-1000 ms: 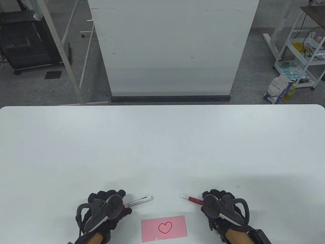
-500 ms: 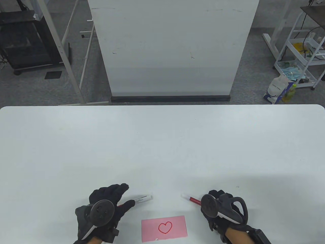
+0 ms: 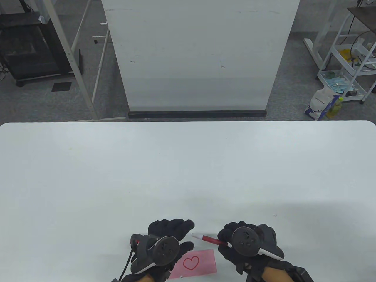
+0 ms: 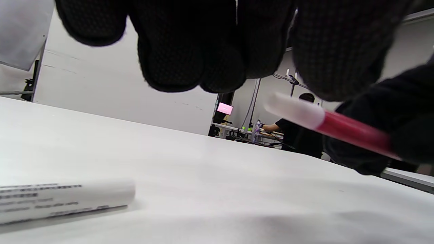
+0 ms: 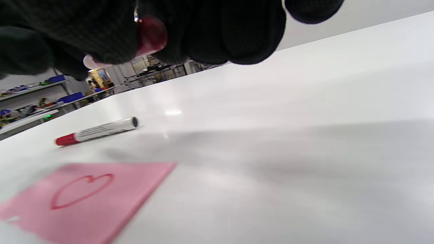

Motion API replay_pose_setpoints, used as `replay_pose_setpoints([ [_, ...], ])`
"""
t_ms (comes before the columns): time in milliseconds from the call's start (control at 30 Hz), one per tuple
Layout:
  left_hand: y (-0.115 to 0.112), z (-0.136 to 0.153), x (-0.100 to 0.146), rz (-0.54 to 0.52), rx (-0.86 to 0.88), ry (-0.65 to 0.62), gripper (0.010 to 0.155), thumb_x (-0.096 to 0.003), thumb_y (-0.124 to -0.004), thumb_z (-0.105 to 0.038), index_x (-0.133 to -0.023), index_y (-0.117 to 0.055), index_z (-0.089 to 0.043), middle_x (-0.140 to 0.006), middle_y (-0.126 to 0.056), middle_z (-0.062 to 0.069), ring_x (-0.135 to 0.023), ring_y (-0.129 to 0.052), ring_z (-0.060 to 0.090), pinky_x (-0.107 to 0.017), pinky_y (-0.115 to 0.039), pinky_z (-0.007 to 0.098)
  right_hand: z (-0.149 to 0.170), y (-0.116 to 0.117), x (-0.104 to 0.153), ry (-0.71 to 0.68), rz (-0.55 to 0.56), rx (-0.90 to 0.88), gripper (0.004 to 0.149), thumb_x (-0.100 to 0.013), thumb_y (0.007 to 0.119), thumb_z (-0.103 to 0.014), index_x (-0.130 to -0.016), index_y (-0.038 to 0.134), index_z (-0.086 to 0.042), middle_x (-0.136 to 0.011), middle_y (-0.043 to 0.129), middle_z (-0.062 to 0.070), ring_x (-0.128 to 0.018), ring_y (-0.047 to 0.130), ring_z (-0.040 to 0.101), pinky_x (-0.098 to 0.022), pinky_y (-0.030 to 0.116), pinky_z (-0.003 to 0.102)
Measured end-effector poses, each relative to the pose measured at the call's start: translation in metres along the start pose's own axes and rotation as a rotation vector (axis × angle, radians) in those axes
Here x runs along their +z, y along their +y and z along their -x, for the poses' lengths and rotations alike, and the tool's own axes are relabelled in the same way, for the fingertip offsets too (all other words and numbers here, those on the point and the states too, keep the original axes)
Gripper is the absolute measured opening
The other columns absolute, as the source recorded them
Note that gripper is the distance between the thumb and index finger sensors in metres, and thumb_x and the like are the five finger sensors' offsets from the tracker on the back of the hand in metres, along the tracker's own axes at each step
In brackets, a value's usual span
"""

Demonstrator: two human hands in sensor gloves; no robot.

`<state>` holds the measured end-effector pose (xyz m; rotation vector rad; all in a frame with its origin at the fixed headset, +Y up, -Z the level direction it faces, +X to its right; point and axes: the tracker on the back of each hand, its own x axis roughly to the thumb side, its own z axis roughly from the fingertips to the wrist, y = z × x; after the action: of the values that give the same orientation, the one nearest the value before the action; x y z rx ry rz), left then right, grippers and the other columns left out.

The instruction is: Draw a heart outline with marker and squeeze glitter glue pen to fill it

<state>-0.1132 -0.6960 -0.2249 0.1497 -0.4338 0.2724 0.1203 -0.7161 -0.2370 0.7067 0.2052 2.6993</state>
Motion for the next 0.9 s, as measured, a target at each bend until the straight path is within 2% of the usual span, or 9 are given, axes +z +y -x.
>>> replay_pose_setpoints([
  [100,0.001,0.001,0.004,-0.023,-0.019,-0.013,0.048,-0.0383,-0.091,-0.047,-0.084,-0.089,-0.034,-0.083,-0.097,-0.003,-0.067,-0.098,0.025,-0.062,-0.071,0.06,-0.009,-0.002,-0.005,-0.028,-0.002,-0.034,0.047,-0.042,0.08,-0.048,-0.082,0.078,-0.022,-0.09,0.078,0.013,-0.069,0.083,0.034,-0.061,0.06,0.059],
  [200,-0.001,0.008,0.008,-0.023,0.023,-0.014,0.046,-0.0377,-0.092,-0.045,-0.082,-0.091,-0.032,-0.081,-0.098,-0.002,-0.066,-0.098,0.026,-0.062,-0.071,0.06,-0.01,-0.001,-0.01,-0.025,-0.006,-0.153,0.046,-0.044,0.078,-0.047,-0.083,0.077,-0.023,-0.09,0.078,0.013,-0.069,0.083,0.033,-0.062,0.06,0.059],
  [267,-0.002,0.012,0.009,-0.023,0.047,-0.016,0.046,-0.0377,-0.091,-0.044,-0.081,-0.091,-0.031,-0.08,-0.098,-0.002,-0.065,-0.098,0.025,-0.062,-0.071,0.06,-0.007,0.0,-0.012,-0.023,0.018,-0.219,0.046,-0.044,0.075,-0.048,-0.083,0.076,-0.023,-0.089,0.079,0.012,-0.065,0.086,0.03,-0.061,0.062,0.058],
  [367,-0.002,0.019,0.011,0.01,0.128,-0.036,0.046,-0.0406,-0.088,-0.04,-0.086,-0.087,-0.03,-0.083,-0.096,0.0,-0.067,-0.097,0.025,-0.063,-0.07,0.061,0.001,0.001,-0.015,-0.009,0.016,-0.435,0.046,-0.046,0.072,-0.048,-0.084,0.074,-0.023,-0.086,0.08,0.013,-0.06,0.087,0.027,-0.06,0.063,0.056],
  [433,-0.002,0.021,0.013,0.028,0.157,-0.038,0.047,-0.0421,-0.086,-0.037,-0.088,-0.085,-0.028,-0.084,-0.095,0.002,-0.067,-0.096,0.026,-0.064,-0.068,0.062,0.003,0.003,-0.016,0.0,0.03,-0.497,0.046,-0.044,0.073,-0.046,-0.083,0.075,-0.022,-0.083,0.083,0.013,-0.054,0.089,0.025,-0.059,0.065,0.056],
  [567,0.0,0.022,0.014,0.04,0.165,-0.064,0.046,-0.0431,-0.083,-0.035,-0.088,-0.085,-0.027,-0.084,-0.095,0.003,-0.067,-0.096,0.026,-0.064,-0.068,0.063,0.004,0.007,-0.014,-0.025,0.07,-0.443,0.045,-0.041,0.074,-0.043,-0.08,0.078,-0.022,-0.072,0.09,0.011,-0.042,0.093,0.02,-0.056,0.07,0.054],
  [700,-0.002,0.024,0.013,0.072,0.237,-0.076,0.045,-0.0446,-0.079,-0.035,-0.089,-0.085,-0.026,-0.081,-0.097,0.004,-0.066,-0.097,0.026,-0.064,-0.068,0.064,0.006,0.007,-0.01,-0.052,0.092,-0.447,0.043,-0.04,0.075,-0.041,-0.079,0.079,-0.021,-0.07,0.09,0.011,-0.041,0.092,0.02,-0.056,0.069,0.054],
  [833,-0.009,0.025,0.014,0.091,0.29,-0.087,0.046,-0.0481,-0.069,-0.035,-0.092,-0.081,-0.026,-0.08,-0.096,0.003,-0.066,-0.096,0.026,-0.064,-0.067,0.063,0.009,0.008,-0.009,-0.059,0.117,-0.441,0.042,-0.04,0.075,-0.04,-0.077,0.081,-0.022,-0.068,0.092,0.011,-0.039,0.093,0.019,-0.055,0.071,0.053],
  [900,-0.011,0.024,0.015,0.077,0.25,-0.109,0.048,-0.0473,-0.073,-0.04,-0.094,-0.079,-0.028,-0.079,-0.097,0.001,-0.065,-0.097,0.026,-0.064,-0.068,0.063,0.009,0.009,-0.008,-0.059,0.129,-0.418,0.041,-0.04,0.076,-0.039,-0.076,0.082,-0.021,-0.066,0.093,0.011,-0.037,0.093,0.019,-0.054,0.072,0.053],
])
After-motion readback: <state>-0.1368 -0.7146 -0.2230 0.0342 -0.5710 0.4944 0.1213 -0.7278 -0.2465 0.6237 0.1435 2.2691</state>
